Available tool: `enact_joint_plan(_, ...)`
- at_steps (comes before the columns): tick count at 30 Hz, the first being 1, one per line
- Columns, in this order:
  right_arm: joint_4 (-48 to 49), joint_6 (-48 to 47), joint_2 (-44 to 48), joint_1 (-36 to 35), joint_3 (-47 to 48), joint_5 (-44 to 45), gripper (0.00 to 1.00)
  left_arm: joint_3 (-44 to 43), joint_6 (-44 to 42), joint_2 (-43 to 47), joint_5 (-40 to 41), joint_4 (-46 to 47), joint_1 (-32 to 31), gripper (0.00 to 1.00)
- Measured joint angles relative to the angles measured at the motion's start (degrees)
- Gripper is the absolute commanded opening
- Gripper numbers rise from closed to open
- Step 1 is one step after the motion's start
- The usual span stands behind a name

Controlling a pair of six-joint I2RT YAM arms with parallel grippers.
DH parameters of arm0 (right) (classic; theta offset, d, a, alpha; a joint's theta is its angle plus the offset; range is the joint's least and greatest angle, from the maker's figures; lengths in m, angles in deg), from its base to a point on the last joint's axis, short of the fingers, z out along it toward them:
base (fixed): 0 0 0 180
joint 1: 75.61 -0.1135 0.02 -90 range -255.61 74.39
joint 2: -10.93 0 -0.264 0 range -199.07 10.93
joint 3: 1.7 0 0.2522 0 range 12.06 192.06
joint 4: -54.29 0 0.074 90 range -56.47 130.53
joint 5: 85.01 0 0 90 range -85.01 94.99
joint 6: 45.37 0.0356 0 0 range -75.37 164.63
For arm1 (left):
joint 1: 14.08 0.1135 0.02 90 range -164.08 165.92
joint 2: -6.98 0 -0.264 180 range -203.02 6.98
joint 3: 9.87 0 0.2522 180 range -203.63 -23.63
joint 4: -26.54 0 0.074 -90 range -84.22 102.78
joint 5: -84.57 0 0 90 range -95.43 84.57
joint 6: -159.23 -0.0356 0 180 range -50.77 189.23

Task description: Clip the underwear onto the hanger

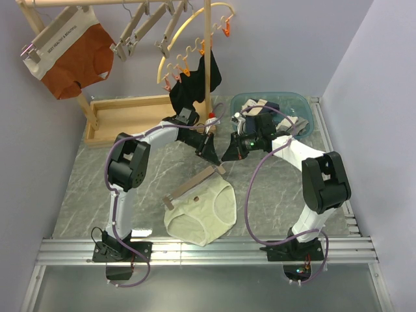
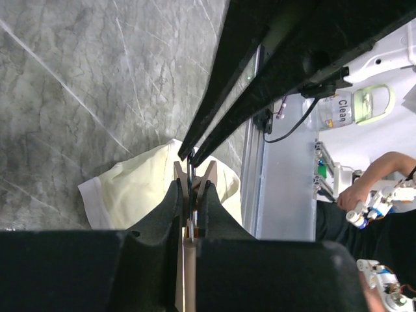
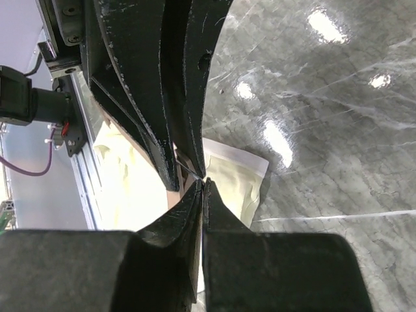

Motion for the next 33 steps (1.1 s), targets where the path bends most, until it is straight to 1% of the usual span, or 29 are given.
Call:
enact_joint_plan(1,-0.11,0.04,0.0,0.0,0.0,0.02,0.2,-0.02,-0.52,-0.02,-0.07,-0.28,0.0,0.0)
enact_joint_plan(3,-0.28,0.2,0.0,-0.02,0.0,0.52,0.29,-0.28,-1.79,-0.02,0.09,-1.11,0.0,0.0)
enact_joint_plan(10,0.17,3.89,-0.07,1.4,-1.57,4.96,0.29,-0.33,-3.96,-0.15,0.44,-3.02,0.5,0.0)
enact_joint_plan(13,0.31,6.27,-1.6,1.81,-2.14,7.5,0.29,-0.33,-4.13,-0.15,0.44,-3.1,0.7,0.0)
enact_joint_plan(15,0.42,7.41,-3.23,1.64,-2.14,8.83,0.33,-0.33,-4.33,-0.15,0.26,-3.15,0.74,0.0)
enact_joint_plan(16,0.24,7.76,-4.28,1.38,-2.12,9.51,0.34,-0.33,-4.44,-0.15,0.22,-3.15,0.74,0.0)
enact_joint_plan(23,-0.55,8.59,-9.42,-3.8,-1.53,11.91,0.36,-0.33,-5.01,-0.15,-0.04,-3.43,0.74,0.0)
enact_joint_plan(27,-0.52,8.7,-11.85,-6.08,-0.26,12.24,0.36,-0.33,-5.16,-0.15,-0.07,-3.45,0.74,0.0)
enact_joint_plan(31,-0.26,9.27,-13.0,-6.93,1.01,12.02,0.36,-0.33,-5.18,-0.15,-0.22,-3.48,0.74,0.0)
enact_joint_plan(33,-0.2,9.35,-13.2,-7.1,1.27,12.22,0.33,-0.33,-5.18,-0.15,-0.42,-3.48,0.74,0.0)
